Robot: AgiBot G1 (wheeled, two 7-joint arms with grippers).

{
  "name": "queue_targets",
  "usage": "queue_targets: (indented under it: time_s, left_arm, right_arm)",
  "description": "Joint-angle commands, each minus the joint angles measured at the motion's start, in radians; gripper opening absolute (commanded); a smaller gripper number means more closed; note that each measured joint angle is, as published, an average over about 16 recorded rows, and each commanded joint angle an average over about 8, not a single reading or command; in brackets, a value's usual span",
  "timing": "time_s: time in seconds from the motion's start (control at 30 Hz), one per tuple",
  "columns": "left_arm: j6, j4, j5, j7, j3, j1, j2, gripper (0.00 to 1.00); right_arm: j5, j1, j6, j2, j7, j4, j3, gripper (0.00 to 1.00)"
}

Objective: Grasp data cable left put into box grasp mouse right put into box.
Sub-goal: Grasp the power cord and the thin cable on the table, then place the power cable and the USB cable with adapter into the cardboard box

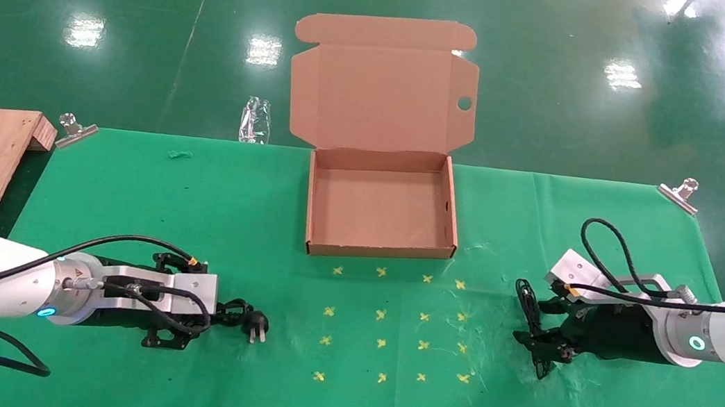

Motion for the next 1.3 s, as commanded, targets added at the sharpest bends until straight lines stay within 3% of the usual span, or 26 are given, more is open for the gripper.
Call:
queue_targets:
  time_s: [0.03, 0.7, 1.0, 1.13, 1.3]
  left_arm:
    - [0.0, 0.0, 0.0, 0.0, 0.0, 0.0, 0.0, 0.0]
    - [-0.002, 0.005, -0.003, 0.003, -0.002, -0.005, 0.0, 0.0]
    - [0.023, 0.025, -0.106, 0.047, -0.061, -0.128, -0.017, 0.0]
    - [0.026, 0.032, -0.154, 0.034, -0.084, -0.195, 0.028, 0.0]
    - [-0.019, 0.033, -0.139, -0.004, -0.07, -0.23, 0.154, 0.0]
  right_arm:
    - [0.0, 0.0, 0.0, 0.0, 0.0, 0.001, 0.0, 0.0]
    - [0.003, 0.003, 0.0, 0.003, -0.002, 0.007, 0.002, 0.0]
    - [0.001, 0.079, 0.01, 0.062, 0.008, 0.126, 0.031, 0.0]
    - [-0.022, 0.115, 0.008, 0.093, 0.055, 0.21, 0.038, 0.0]
    - [-0.058, 0.135, 0.004, 0.118, 0.129, 0.309, 0.038, 0.0]
